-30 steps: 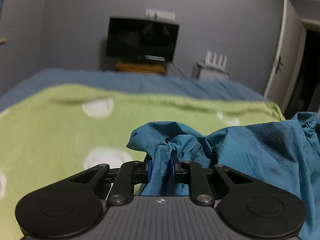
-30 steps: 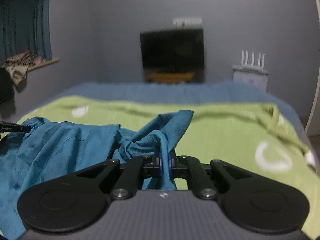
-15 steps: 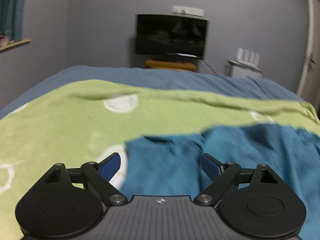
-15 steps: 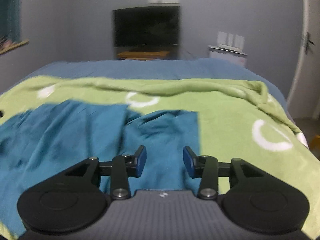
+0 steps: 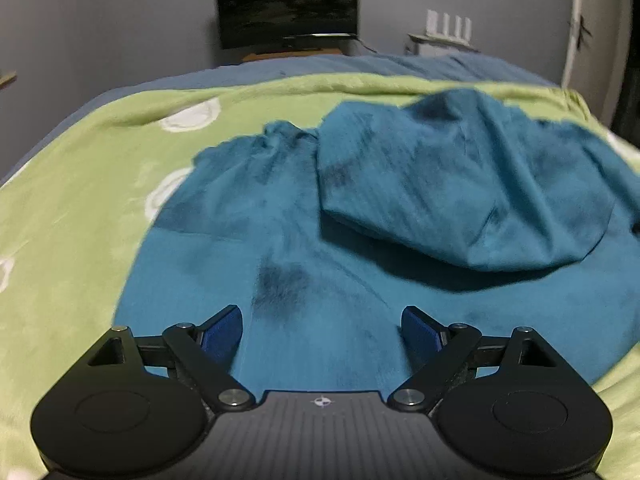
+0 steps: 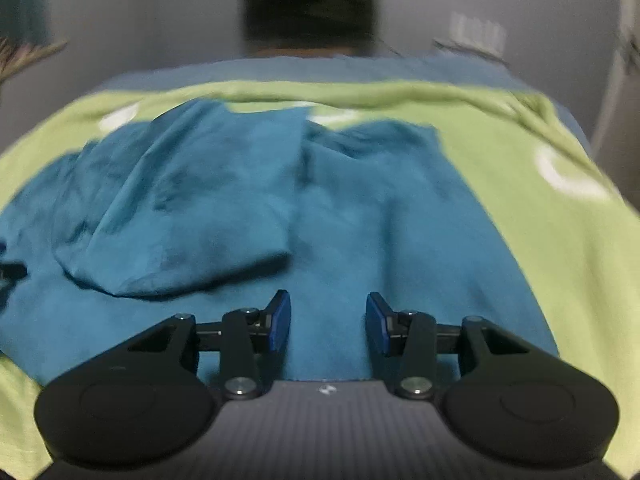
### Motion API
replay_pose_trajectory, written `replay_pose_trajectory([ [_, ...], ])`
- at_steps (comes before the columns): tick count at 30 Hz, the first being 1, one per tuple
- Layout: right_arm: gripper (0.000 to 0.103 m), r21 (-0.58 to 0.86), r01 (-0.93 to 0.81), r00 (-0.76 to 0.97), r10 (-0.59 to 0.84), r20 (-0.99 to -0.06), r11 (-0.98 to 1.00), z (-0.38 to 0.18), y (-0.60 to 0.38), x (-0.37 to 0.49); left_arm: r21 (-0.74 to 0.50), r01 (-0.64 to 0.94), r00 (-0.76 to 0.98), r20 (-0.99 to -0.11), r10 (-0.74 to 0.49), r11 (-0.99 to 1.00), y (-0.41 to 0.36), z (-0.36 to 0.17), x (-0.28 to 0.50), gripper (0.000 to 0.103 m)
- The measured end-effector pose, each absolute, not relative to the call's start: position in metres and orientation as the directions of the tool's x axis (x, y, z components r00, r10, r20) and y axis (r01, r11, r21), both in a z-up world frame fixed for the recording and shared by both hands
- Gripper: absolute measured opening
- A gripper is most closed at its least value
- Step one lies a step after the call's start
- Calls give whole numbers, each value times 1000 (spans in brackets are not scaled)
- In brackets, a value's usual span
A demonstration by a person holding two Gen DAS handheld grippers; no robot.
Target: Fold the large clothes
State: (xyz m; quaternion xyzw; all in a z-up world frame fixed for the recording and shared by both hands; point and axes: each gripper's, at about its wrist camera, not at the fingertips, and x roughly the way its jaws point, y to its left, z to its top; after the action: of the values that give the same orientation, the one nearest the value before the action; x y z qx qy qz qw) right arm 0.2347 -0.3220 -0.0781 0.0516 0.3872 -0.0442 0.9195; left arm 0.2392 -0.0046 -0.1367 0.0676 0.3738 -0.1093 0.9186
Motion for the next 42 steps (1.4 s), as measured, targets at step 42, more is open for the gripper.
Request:
replay_pose_trajectory([
  [42, 40, 735, 416, 860, 31, -509, 535, -123, -401, 154, 46, 327, 728, -649, -221, 944, -124, -102, 247, 89],
])
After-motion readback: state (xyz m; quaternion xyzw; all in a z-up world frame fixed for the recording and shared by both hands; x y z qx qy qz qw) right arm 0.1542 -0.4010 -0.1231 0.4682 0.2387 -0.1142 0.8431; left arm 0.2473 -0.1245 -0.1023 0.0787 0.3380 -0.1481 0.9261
